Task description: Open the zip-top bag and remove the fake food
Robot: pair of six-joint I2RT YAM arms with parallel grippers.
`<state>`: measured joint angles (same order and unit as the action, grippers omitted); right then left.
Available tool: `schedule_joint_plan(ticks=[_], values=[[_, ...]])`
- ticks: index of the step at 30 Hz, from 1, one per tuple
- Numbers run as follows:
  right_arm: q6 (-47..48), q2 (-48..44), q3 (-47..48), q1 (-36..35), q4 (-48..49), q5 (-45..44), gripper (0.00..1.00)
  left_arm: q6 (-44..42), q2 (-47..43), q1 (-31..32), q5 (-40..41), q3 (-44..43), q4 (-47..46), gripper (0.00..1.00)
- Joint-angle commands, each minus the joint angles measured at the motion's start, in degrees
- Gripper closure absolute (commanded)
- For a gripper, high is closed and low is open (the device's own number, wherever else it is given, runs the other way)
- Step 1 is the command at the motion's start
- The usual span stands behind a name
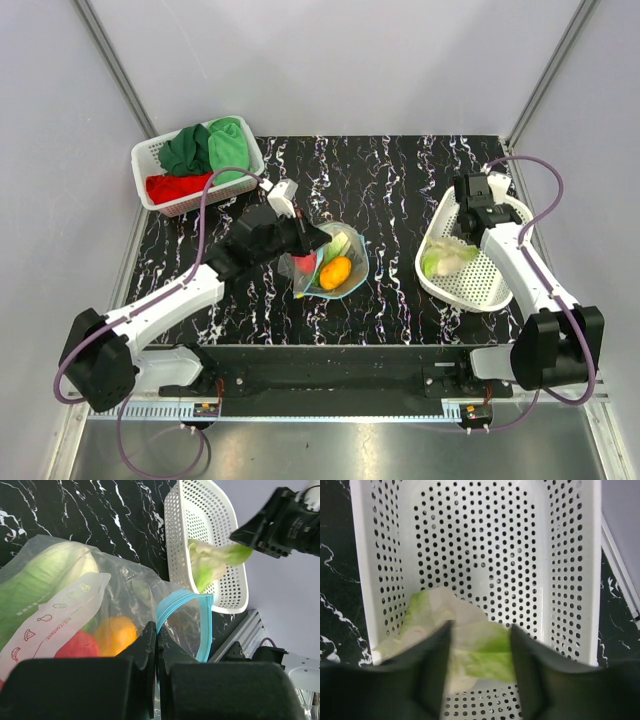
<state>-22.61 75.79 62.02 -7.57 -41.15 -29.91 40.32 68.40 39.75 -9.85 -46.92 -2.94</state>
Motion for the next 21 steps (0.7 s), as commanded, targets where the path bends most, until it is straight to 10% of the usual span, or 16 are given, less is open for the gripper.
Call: schedule_joint_plan(ticks=[1,11,21], values=[[1.96,-0.2,-0.06,-0.25,1.69,3.45,0.2,-1.12,0.59,-0.9,-2.89,-2.74,-4.09,1.0],[-8.22,-13.21,3.73,-18.76,-1.85,34.38,0.19,-2.17,2.26,-2.31,-5.8,-4.67,-4.0,1.0],[-18.43,-6.63,6.01,-41.29,5.11,27.63,0.59,-0.41,4.99,-2.31,-7.12,-4.33,-6.46,1.0]])
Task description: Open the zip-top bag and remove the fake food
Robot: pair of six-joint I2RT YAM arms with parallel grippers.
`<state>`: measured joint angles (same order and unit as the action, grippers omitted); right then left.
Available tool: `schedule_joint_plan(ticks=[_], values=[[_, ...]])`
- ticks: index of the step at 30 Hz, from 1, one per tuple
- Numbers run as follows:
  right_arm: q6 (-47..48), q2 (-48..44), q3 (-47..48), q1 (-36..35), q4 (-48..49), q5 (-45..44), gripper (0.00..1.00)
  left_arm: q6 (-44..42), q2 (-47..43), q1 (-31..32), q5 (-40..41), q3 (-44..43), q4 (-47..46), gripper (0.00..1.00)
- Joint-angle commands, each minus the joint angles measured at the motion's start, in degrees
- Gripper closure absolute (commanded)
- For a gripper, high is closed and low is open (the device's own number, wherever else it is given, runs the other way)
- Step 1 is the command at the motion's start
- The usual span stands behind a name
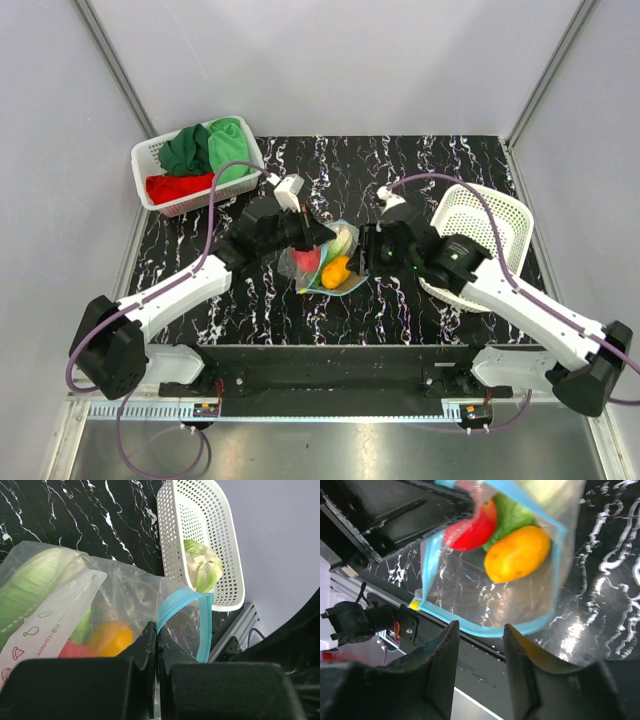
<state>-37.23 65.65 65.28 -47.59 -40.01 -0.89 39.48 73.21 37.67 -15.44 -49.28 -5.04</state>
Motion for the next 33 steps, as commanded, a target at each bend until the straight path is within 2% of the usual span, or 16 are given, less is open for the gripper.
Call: schedule_joint_plan(ticks=[1,5,10,12,14,18,24,30,31,33], values=[[-3.81,5.18,2.75,-1.27,4.5,-1.05,0.61,0.42,0.18,-0.23,-1.43,-2.05,-4.54,1.0],[-5.39,8.0,-1.71,-1.27,11.86,-2.71,0.64,1.21,0.0,-0.23,-1.08,-1.96,-4.8,1.0],[-7.33,13.17,-6.21,-0.84,18.37,-5.44,0.63,2.88,0.09,-0.05,-0.91,-0.91,-6.56,1.0],[-6.8,15.11,-6.74,-0.57,20.41,-5.71,0.53,3.93,0.35,0.64,-0.29,-0.3,-7.87,1.0],[-6.54,17.05,-7.52,-0.22,21.98,-6.23,0.37,4.11,0.79,1.52,0.32,0.5,-8.67,1.0],[-9.08,17.41,-12.27,0.92,28.05,-5.27,0.29,5.25,1.94,2.23,0.41,1.37,-10.77,1.0],[-9.7,20.22,-15.44,1.01,28.93,-9.57,0.17,6.39,2.29,2.41,1.81,2.69,-12.97,1.0],[-6.8,26.63,-14.65,1.89,29.64,-10.19,0.18,8.85,2.37,3.28,3.84,5.94,-16.58,1.0],[-6.54,27.86,-14.82,1.89,29.99,-10.62,0.24,8.94,2.64,3.37,4.1,6.12,-16.67,1.0],[-4.96,29.18,-14.48,1.98,30.6,-10.63,0.32,9.21,2.9,3.9,4.54,6.47,-17.63,1.0]])
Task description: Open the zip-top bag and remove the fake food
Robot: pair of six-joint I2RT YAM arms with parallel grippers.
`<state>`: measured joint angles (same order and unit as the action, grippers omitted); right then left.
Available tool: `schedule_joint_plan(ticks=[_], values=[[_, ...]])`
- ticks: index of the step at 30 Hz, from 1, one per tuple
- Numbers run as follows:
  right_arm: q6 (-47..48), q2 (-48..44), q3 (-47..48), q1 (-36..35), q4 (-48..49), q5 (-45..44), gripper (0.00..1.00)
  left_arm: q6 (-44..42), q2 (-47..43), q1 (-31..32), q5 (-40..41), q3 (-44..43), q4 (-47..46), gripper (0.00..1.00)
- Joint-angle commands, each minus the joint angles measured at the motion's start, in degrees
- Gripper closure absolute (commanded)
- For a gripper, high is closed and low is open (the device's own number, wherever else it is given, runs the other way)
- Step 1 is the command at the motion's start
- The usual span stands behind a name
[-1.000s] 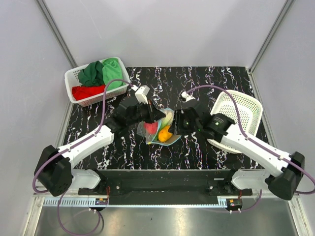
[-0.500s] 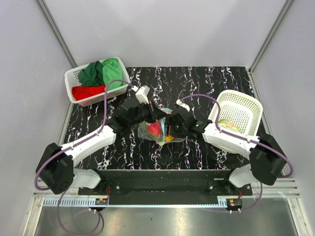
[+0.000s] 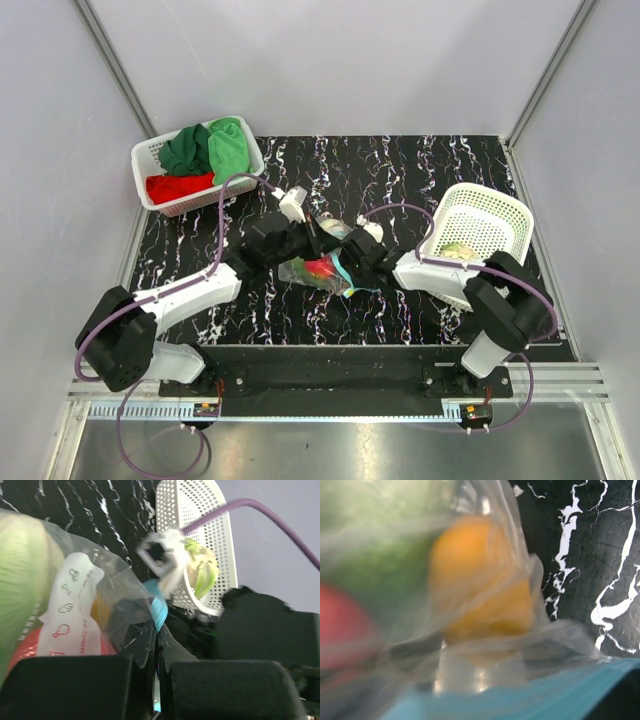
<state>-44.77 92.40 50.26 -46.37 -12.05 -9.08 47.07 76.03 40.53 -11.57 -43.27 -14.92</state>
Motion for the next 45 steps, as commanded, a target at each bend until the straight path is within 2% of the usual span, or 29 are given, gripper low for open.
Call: schedule_joint_plan(ticks=[1,2,6,9,12,15,21,27,28,31,32,33,34,35,37,41,44,45], values=[[3.54,3.48,1.32,0.67,2.74,-1.65,0.35,1.54,0.17,1.13,1.63,1.25,-7.93,1.0],[4.34,3.84,1.51,0.67,2.65,-1.29,0.51,1.71,0.08,1.21,1.9,1.52,-8.02,1.0],[6.54,-0.36,1.6,0.67,1.6,0.46,0.78,1.36,-1.23,1.21,3.31,3.1,-8.11,1.0],[6.54,-6.43,2.3,0.67,-1.48,2.13,0.89,0.22,-1.76,1.21,3.58,2.92,-6.45,1.0],[5.84,-11.88,2.74,0.58,-4.02,3.1,0.92,-0.31,-2.55,1.21,2.61,2.31,-6.0,1.0],[6.63,-15.83,4.84,0.75,-6.66,3.72,1.0,-1.1,-2.82,1.21,1.56,1.78,-4.95,1.0],[7.51,-21.46,8.71,0.67,-11.32,2.05,1.0,-3.56,-4.31,1.13,1.9,1.25,-1.17,1.0],[8.03,-30.34,11.87,0.75,-21.76,-0.84,1.0,-6.55,-6.24,0.78,4.98,-0.06,2.96,1.0],[8.12,-31.57,12.4,0.75,-23.52,-2.16,1.0,-7.25,-6.16,0.43,5.07,-0.33,4.18,1.0],[7.6,-35.18,14.25,2.85,-33.27,-13.65,0.98,-7.43,-6.51,-0.71,3.76,-0.33,4.55,1.0],[7.86,-36.66,13.99,4.86,-34.78,-17.25,0.96,-7.34,-6.68,-1.07,2.97,-0.24,4.55,1.0],[8.47,-37.37,12.51,8.28,-35.05,-16.68,0.95,-7.26,-6.86,-1.33,2.61,-0.24,4.55,1.0],[9.35,-37.99,11.8,15.45,-34.62,-15.02,0.94,-7.25,-6.95,-1.68,2.09,-0.41,4.89,1.0],[10.14,-38.6,11.01,19.35,-33.57,-11.43,0.94,-7.43,-6.95,-1.95,1.21,-1.02,5.33,1.0],[12.42,-37.74,8.63,25.5,-29.09,-9.91,0.93,-8.04,-6.6,-2.21,0.33,-2.26,7.52,1.0],[14.89,-28.54,6.88,30.62,-26.0,-11.13,0.93,-6.21,-6.51,-3.18,-3.79,-2.88,6.4,1.0],[15.33,-24.48,3.72,37.02,-22.23,-6.68,0.86,-3.57,-6.68,-3.88,-5.47,-2.09,4.11,1.0],[15.59,-23.76,3.1,38.27,-20.4,-5.69,0.81,-3.22,-6.86,-3.88,-5.56,-2.0,3.93,1.0]])
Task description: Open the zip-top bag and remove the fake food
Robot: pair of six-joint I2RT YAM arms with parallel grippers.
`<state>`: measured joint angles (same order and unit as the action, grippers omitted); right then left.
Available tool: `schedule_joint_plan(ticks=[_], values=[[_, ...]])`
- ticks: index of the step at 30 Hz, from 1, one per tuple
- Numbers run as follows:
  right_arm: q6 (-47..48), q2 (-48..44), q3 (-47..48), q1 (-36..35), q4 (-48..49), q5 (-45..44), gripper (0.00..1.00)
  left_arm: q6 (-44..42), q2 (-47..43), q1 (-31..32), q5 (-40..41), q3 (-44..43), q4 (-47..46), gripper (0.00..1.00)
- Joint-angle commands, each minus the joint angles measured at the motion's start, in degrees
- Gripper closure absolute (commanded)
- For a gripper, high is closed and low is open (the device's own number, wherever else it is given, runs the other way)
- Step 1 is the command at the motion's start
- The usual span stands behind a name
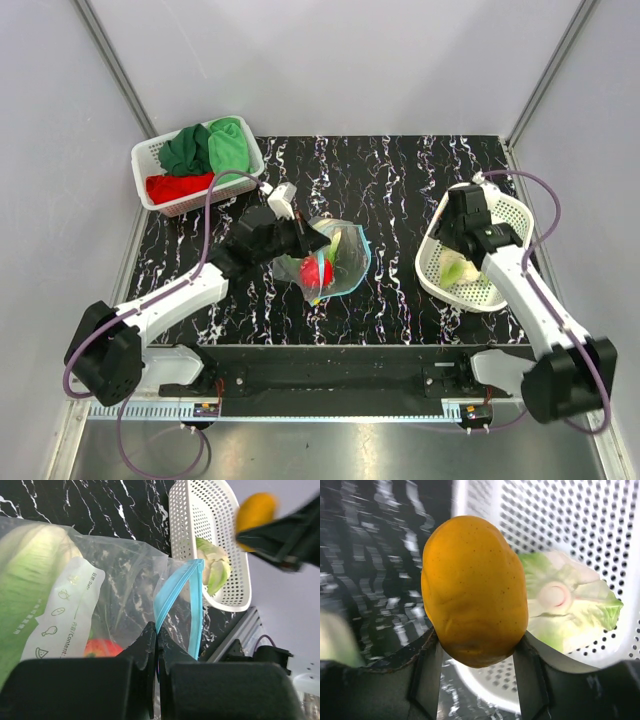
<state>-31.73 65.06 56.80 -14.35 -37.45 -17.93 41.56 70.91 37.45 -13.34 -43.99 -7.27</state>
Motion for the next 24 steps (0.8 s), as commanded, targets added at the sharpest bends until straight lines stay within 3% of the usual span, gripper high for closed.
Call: schedule_joint_plan(ticks=[1,2,3,6,7,9,12,17,20,22,24], values=[[2.89,4.28,-3.88,7.39,5.98,4.13,0.78,2.64,-1.83,-0.8,-3.88,-1.19,-4.15,1.0],[3.16,5.25,-4.49,9.49,6.77,4.13,0.74,2.73,-1.92,-0.8,-3.88,-0.93,-4.33,1.0],[3.77,5.52,-4.5,10.3,7.74,3.87,0.59,3.08,-1.83,-0.8,-3.97,-1.01,-4.42,1.0],[7.27,6.05,-3.71,11.62,8.1,3.69,0.25,3.0,-1.75,-0.8,-4.15,-1.19,-4.33,1.0],[8.77,5.79,-3.62,11.62,8.1,7.26,0.1,2.83,-1.74,-0.8,-4.23,-1.28,-4.07,1.0],[9.32,4.82,-3.8,11.54,8.01,12.29,0.02,2.04,-1.83,-0.89,-4.5,-1.8,-3.55,1.0],[6.86,1.4,-5.02,10.84,7.31,19.15,0.0,1.24,-1.75,-0.98,-5.11,-3.03,-2.23,1.0],[5.89,-7.38,-4.15,0.74,4.41,18.89,0.01,1.24,-1.57,-0.98,-6.17,-4.44,-2.22,1.0],[2.99,-9.68,-3.8,-6.64,6.67,25.3,0.09,1.59,-1.13,-0.98,-6.43,-4.26,-3.01,1.0],[-0.26,-9.86,-3.97,-9.89,8.26,28.2,0.21,2.03,-0.87,-0.98,-6.61,-4.0,-3.71,1.0],[-2.45,-10.04,-4.5,-15.52,10.72,27.26,0.22,2.38,-0.69,-0.98,-6.87,-4.0,-3.98,1.0]])
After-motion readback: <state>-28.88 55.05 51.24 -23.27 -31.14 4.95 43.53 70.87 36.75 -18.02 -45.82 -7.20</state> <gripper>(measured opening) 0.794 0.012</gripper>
